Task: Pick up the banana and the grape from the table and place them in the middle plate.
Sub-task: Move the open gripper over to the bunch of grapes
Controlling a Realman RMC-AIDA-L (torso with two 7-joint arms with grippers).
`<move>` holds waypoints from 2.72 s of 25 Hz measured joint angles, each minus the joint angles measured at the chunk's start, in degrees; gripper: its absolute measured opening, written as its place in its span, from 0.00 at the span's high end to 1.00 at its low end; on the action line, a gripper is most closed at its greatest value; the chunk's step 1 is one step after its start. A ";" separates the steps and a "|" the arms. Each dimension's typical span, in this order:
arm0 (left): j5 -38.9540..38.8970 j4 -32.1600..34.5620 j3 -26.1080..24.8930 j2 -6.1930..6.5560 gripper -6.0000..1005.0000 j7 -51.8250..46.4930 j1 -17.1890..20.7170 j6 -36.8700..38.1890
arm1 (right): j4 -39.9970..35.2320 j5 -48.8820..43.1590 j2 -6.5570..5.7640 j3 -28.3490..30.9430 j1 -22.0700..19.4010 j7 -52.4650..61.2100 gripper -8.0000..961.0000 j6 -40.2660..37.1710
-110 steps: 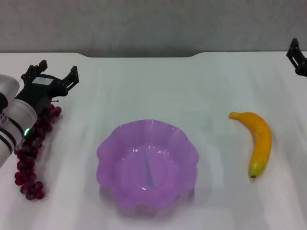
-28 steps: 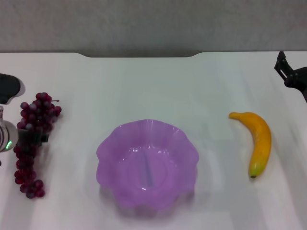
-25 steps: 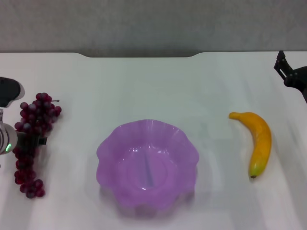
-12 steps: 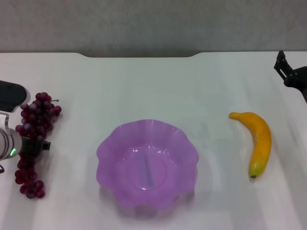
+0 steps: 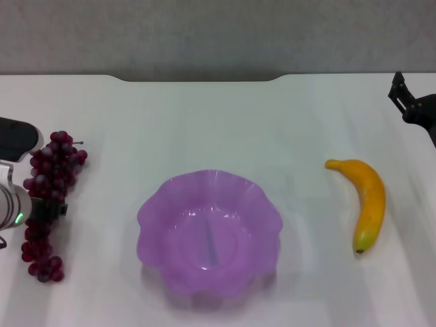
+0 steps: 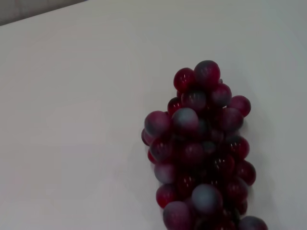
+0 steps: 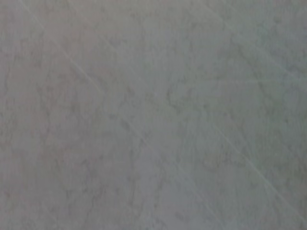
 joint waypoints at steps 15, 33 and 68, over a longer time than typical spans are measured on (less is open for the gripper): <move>0.18 0.17 0.08 0.19 0.42 0.33 -0.27 -0.72 | 0.03 0.00 0.08 0.00 0.00 0.30 0.08 -0.43; 0.08 0.64 0.68 0.12 0.51 0.35 0.17 0.39 | 0.09 0.02 0.09 0.00 -0.09 0.32 0.08 -0.44; -0.73 1.15 0.97 0.28 0.54 -0.01 -0.34 -0.38 | -0.06 0.00 0.09 0.00 -0.09 0.32 0.08 -0.44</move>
